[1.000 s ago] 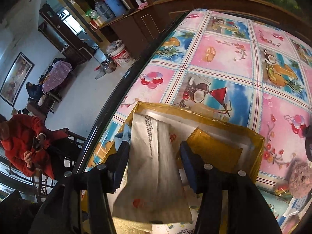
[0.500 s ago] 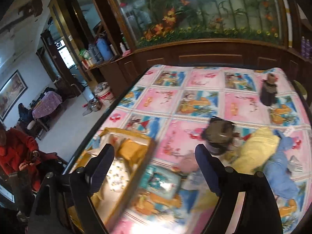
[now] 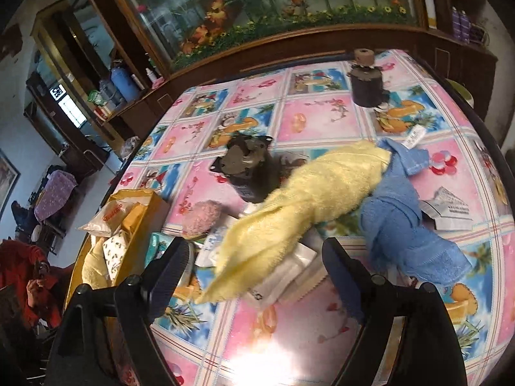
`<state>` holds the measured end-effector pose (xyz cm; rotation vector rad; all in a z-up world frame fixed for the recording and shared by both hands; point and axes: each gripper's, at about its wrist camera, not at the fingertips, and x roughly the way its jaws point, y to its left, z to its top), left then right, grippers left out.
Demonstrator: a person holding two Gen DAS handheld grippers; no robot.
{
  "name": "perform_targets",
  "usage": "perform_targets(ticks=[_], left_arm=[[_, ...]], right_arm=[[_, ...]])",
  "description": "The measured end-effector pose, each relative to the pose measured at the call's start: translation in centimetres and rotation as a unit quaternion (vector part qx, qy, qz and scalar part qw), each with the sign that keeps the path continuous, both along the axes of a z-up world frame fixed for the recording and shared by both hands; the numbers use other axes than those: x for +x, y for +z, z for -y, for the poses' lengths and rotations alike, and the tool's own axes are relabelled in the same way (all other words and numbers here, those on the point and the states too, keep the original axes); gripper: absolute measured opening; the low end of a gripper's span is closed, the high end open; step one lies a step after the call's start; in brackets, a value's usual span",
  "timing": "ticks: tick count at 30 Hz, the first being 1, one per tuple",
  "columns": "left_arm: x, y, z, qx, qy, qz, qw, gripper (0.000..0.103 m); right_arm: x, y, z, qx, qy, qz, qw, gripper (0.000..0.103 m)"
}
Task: Organize soft objects
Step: 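Grasp the blue cartoon wet-wipe pack with the right gripper and set it down, then grasp the blue cartoon wet-wipe pack with the left gripper and lift it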
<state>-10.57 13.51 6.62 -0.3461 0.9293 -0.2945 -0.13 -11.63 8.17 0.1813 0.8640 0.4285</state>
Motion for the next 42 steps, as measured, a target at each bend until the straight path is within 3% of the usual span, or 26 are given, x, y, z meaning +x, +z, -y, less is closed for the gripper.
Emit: perform_targets(ticks=[4, 6, 9, 11, 12, 16, 18, 26, 29, 33, 37, 42], left_arm=[[-0.5, 0.0, 0.0, -0.008, 0.003, 0.001, 1.0000, 0.047], [-1.0, 0.0, -0.4, -0.010, 0.009, 0.000, 0.9999, 0.047], [-1.7, 0.2, -1.5, -0.012, 0.021, 0.000, 0.9997, 0.048], [-2.1, 0.4, -2.3, -0.013, 0.029, 0.003, 0.9995, 0.048], [-2.2, 0.5, -2.6, -0.013, 0.033, 0.004, 0.9994, 0.048], [-2.4, 0.6, -3.3, -0.021, 0.041, 0.006, 0.9989, 0.048], [-2.4, 0.5, -3.3, -0.023, 0.040, 0.006, 0.9989, 0.048], [-1.9, -0.5, -1.9, -0.025, 0.017, -0.005, 0.9995, 0.048], [-1.8, -0.7, -1.4, -0.024, 0.008, -0.009, 0.9997, 0.049], [-1.9, -0.7, -0.7, -0.017, -0.001, -0.007, 0.9998, 0.049], [-1.6, -1.0, 1.4, 0.005, -0.026, -0.012, 0.9996, 0.049], [0.6, -2.6, 4.9, 0.066, -0.047, -0.036, 0.9961, 0.049]], right_arm=[[-0.3, 0.1, -6.2, -0.012, 0.099, 0.004, 0.995, 0.084], [0.2, -0.5, -8.9, -0.021, 0.115, -0.003, 0.993, 0.084], [1.9, -1.6, -11.6, -0.016, 0.116, -0.024, 0.993, 0.072], [3.4, -2.7, -12.6, -0.021, 0.097, -0.049, 0.994, 0.055], [4.0, -3.3, -12.9, -0.030, 0.089, -0.060, 0.994, 0.051], [4.9, -5.7, -13.8, -0.059, 0.084, -0.091, 0.991, 0.047], [3.9, -6.0, -13.7, -0.076, 0.101, -0.078, 0.989, 0.046], [-2.9, -6.7, -12.2, -0.129, 0.189, -0.092, 0.969, 0.046], [-4.2, -6.3, -10.4, -0.094, 0.218, -0.122, 0.964, 0.043], [-3.7, -4.4, -5.1, -0.008, 0.169, -0.121, 0.978, 0.044], [-3.7, -2.8, 0.2, 0.014, 0.092, -0.081, 0.992, 0.049], [-2.9, -3.5, 3.8, 0.045, 0.036, -0.087, 0.995, 0.052]])
